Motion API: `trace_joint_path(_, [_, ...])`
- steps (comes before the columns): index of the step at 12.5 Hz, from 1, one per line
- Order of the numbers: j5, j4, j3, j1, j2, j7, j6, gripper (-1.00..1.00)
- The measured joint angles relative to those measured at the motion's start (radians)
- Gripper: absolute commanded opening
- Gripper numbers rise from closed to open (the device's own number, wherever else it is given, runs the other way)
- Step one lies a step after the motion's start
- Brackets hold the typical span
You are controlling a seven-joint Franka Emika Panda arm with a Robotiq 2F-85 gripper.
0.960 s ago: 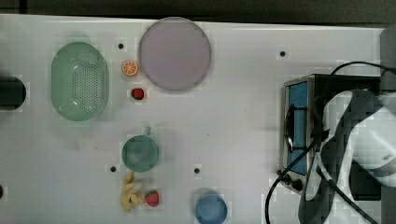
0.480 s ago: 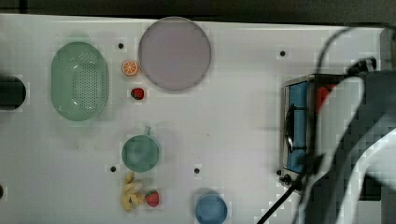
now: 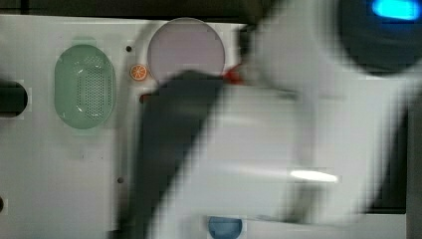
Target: Pick Ketchup from oven and place it on table.
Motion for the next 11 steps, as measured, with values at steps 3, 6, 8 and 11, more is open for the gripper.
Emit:
trace_joint_path(3, [-0.005, -0.117, 0.118, 0.051, 0.022, 0.000, -0.005, 0.27])
trace_joint_path(6, [-0.010, -0.284, 0.157, 0.080, 0.053, 0.002, 0.113, 0.26])
trace_joint_path(8, [-0.014, -0.429, 0.128, 0.083, 0.058, 0.003, 0.200, 0.26])
trace_joint_path(11, [-0.024, -0.604, 0.071, 0.057, 0.078, 0.001, 0.436, 0.27])
